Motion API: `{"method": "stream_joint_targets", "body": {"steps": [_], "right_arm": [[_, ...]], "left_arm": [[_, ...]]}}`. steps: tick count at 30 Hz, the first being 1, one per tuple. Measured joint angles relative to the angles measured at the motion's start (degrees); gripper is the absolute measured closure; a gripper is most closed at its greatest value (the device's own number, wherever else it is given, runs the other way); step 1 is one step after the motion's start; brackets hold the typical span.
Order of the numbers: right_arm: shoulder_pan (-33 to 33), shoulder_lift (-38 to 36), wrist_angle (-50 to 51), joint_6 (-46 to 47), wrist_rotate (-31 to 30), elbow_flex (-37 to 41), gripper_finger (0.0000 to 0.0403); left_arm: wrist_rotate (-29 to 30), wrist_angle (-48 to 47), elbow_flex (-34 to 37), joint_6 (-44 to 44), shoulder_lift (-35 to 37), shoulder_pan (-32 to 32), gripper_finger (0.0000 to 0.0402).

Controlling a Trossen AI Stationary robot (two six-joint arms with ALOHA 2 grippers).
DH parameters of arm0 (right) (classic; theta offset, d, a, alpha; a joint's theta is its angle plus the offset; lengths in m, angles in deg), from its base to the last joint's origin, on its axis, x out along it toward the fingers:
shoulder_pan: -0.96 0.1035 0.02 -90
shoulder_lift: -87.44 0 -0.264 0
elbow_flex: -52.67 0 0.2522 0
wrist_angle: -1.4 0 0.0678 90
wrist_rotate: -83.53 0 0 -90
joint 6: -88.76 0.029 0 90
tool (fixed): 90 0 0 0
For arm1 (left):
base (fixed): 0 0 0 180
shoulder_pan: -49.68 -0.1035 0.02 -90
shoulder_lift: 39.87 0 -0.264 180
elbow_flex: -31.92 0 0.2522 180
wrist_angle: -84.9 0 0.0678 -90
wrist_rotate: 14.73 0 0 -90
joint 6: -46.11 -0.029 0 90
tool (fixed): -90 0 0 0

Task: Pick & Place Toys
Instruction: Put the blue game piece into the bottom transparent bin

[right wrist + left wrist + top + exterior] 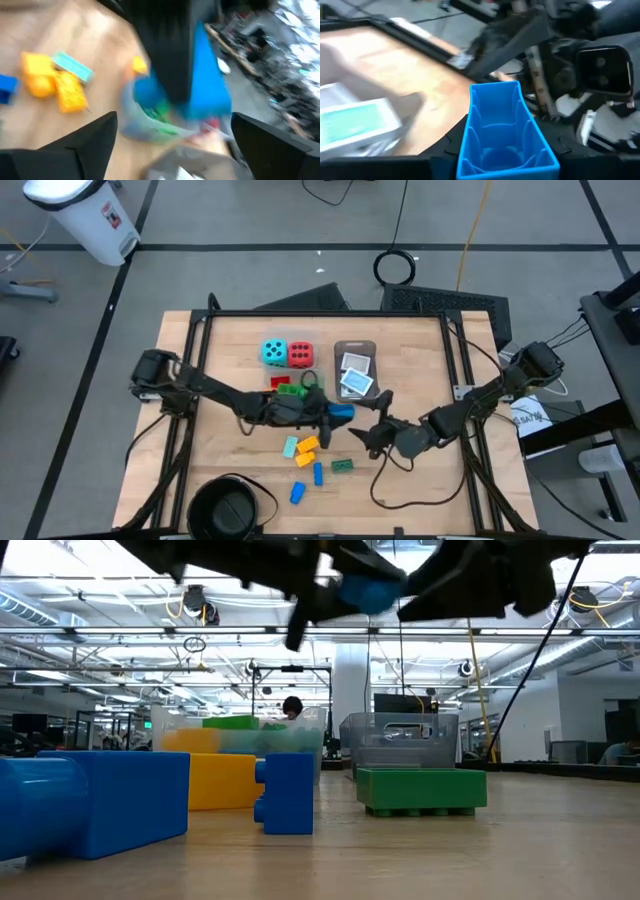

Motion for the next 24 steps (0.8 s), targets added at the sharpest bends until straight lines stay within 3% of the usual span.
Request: {"method": "stream_joint_targets", "body": {"steps": [3,8,12,16,20,24], "right_arm": [[1.42,-1.83,2.12,0.71,-3.60,0.04,0.0038],[1.87,-3.45,1.47,0.84,-3.04,0.96,0.0050],[1.03,-3.53,0.79,1.20,-3.04,0.94,0.0059],[0.52,-3.32,1.16,1.55,-2.48,0.94,0.0066],[0.15,-3.32,0.97,4.56,2.59,0.94,0.0069],[-0.47,-3.32,1.16,6.91,10.16,0.94,0.0067]], "left_arm": [[1.96,-1.23,5.89,1.00,5.00,-0.10,0.0264],[3.01,-1.69,16.47,4.27,12.19,-0.46,0.0264],[3.65,-2.44,22.90,6.58,13.79,-1.35,0.0264],[3.78,-1.83,25.87,6.86,14.06,-1.81,0.0264],[4.69,-1.79,26.54,10.92,13.94,-2.65,0.0261],[3.67,-0.54,26.54,11.25,13.95,-3.59,0.0159]]}}
